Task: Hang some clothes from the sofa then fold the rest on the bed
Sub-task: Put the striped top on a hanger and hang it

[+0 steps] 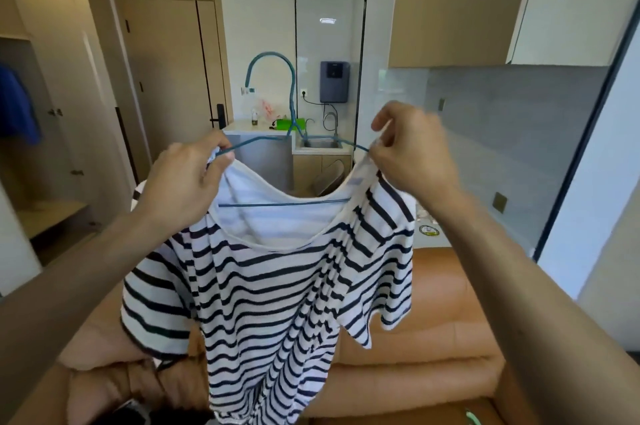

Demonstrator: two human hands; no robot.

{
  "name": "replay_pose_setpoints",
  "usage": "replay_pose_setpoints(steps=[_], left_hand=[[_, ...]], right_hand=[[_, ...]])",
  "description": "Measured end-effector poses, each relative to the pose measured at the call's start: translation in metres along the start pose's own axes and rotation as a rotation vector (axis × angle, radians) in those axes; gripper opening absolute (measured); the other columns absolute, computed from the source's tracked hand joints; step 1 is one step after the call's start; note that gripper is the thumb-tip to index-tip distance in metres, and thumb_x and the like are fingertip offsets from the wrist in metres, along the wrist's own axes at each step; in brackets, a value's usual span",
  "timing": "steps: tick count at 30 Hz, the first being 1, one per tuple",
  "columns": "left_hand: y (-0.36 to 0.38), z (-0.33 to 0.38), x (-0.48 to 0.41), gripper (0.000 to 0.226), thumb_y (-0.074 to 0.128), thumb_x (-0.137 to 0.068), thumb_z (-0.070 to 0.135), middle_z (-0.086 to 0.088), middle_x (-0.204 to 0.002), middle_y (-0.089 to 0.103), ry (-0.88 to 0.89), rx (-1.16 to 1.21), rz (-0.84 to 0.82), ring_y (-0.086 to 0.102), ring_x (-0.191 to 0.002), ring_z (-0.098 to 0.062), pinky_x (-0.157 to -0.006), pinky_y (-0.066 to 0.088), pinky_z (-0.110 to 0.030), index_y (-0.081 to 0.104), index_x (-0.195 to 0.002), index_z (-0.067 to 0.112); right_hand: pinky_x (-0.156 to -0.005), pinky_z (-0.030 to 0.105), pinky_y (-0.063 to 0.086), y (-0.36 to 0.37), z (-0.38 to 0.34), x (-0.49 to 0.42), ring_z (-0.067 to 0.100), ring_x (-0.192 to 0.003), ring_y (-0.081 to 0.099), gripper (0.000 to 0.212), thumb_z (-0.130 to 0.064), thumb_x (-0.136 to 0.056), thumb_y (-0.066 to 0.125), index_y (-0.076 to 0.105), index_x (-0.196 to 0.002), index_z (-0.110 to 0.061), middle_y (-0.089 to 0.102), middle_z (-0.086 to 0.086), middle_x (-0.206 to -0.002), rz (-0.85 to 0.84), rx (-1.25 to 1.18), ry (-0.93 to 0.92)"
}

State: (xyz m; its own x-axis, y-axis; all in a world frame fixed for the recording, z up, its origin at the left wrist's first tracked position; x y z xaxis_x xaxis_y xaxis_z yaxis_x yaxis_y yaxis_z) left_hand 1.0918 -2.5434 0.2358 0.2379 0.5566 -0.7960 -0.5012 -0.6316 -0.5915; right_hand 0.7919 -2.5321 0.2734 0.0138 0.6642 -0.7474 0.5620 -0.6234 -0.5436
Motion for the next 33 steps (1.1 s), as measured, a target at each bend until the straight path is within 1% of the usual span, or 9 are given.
replay_pose_setpoints(steps=[5, 9, 12, 14, 17, 21, 24, 27, 33], left_hand=[[-0.026, 0.014, -0.064, 0.021, 0.046, -0.106, 0.025, 0.001, -0.069, 0.048, 0.023, -0.006, 0.102, 0.047, -0.064, -0.024, -0.06, 0.032, -0.033, 0.061, -0.104, 0.011], [-0.058, 0.023, -0.137, 0.027, 0.045, -0.106, 0.021, -0.011, -0.086, 0.053, 0.021, -0.026, 0.215, 0.047, -0.081, -0.021, -0.065, 0.025, -0.027, 0.063, -0.109, 0.0], [-0.081, 0.027, -0.178, 0.027, 0.047, -0.103, 0.021, -0.012, -0.087, 0.053, 0.02, -0.012, 0.25, 0.048, -0.083, -0.022, -0.067, 0.026, -0.027, 0.064, -0.102, -0.001], [-0.087, 0.029, -0.191, 0.024, 0.049, -0.102, 0.019, -0.011, -0.084, 0.055, 0.023, 0.009, 0.247, 0.049, -0.081, -0.022, -0.065, 0.025, -0.027, 0.064, -0.095, 0.001], [-0.08, 0.031, -0.187, 0.018, 0.049, -0.104, 0.016, -0.006, -0.081, 0.054, 0.017, 0.065, 0.206, 0.047, -0.076, -0.016, -0.058, 0.027, -0.026, 0.061, -0.094, 0.006], [-0.058, 0.023, -0.168, 0.019, 0.049, -0.104, 0.013, 0.008, -0.067, 0.045, -0.054, 0.158, 0.15, 0.042, -0.058, -0.002, -0.05, 0.029, -0.009, 0.062, -0.094, 0.004], [-0.044, 0.016, -0.159, 0.021, 0.049, -0.104, 0.011, 0.004, -0.064, 0.043, -0.09, 0.205, 0.111, 0.044, -0.051, 0.005, -0.048, 0.031, -0.008, 0.061, -0.092, -0.001], [-0.035, 0.01, -0.155, 0.024, 0.049, -0.104, 0.01, 0.002, -0.062, 0.041, -0.107, 0.208, 0.096, 0.042, -0.05, -0.002, -0.046, 0.03, -0.01, 0.06, -0.09, -0.005], [-0.03, -0.001, -0.159, 0.028, 0.048, -0.105, 0.014, 0.0, -0.06, 0.038, -0.101, 0.237, 0.08, 0.038, -0.044, -0.001, -0.043, 0.024, -0.015, 0.056, -0.087, -0.005]], right_hand=[[-0.087, 0.037, 0.053, -0.03, -0.019, -0.084, 0.025, -0.097, 0.066, 0.024, -0.005, -0.078, 0.063, 0.07, -0.1, -0.013, 0.07, 0.008, -0.104, 0.075, 0.085, -0.035], [-0.081, 0.028, 0.049, -0.061, -0.029, -0.156, 0.017, -0.099, 0.064, 0.026, -0.014, -0.076, 0.06, 0.07, -0.099, -0.02, 0.067, 0.0, -0.102, 0.228, 0.039, -0.029], [-0.078, 0.028, 0.055, -0.083, -0.04, -0.193, 0.015, -0.093, 0.064, 0.028, -0.013, -0.074, 0.053, 0.067, -0.097, -0.021, 0.063, -0.005, -0.095, 0.338, -0.141, -0.034], [-0.072, 0.018, 0.051, -0.093, -0.044, -0.206, 0.009, -0.084, 0.061, 0.024, -0.011, -0.079, 0.057, 0.068, -0.099, -0.019, 0.062, -0.006, -0.089, 0.367, -0.188, -0.053], [-0.075, 0.018, 0.048, -0.087, -0.041, -0.204, 0.007, -0.078, 0.057, 0.017, -0.012, -0.084, 0.063, 0.07, -0.1, -0.014, 0.063, -0.004, -0.083, 0.334, -0.229, -0.097], [-0.082, 0.027, 0.053, -0.057, -0.013, -0.182, 0.011, -0.081, 0.06, 0.011, -0.01, -0.089, 0.065, 0.065, -0.099, -0.016, 0.065, -0.002, -0.088, 0.2, -0.358, -0.086], [-0.079, 0.023, 0.052, -0.042, 0.01, -0.163, 0.01, -0.079, 0.058, 0.021, 0.003, -0.087, 0.061, 0.062, -0.099, -0.014, 0.062, -0.003, -0.086, 0.122, -0.468, -0.089], [-0.084, 0.018, 0.049, -0.035, 0.03, -0.149, 0.007, -0.086, 0.061, 0.031, 0.01, -0.085, 0.06, 0.062, -0.108, -0.011, 0.063, -0.002, -0.094, 0.067, -0.554, -0.082], [-0.09, 0.029, 0.053, -0.026, 0.068, -0.124, 0.011, -0.107, 0.063, 0.055, -0.021, -0.083, 0.076, 0.053, -0.132, -0.031, 0.064, -0.004, -0.122, -0.101, -0.538, 0.139]])
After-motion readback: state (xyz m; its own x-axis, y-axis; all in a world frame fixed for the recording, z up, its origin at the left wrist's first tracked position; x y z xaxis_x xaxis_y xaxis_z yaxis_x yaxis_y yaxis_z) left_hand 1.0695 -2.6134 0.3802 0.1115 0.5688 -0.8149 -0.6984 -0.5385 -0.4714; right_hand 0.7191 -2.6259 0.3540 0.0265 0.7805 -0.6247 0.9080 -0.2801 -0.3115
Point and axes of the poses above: each hand's wrist, its own x-axis away from the middle knuckle, its own y-axis out of the palm, z = x × y, the point moved 3 cm from there along -x, towards the middle knuckle
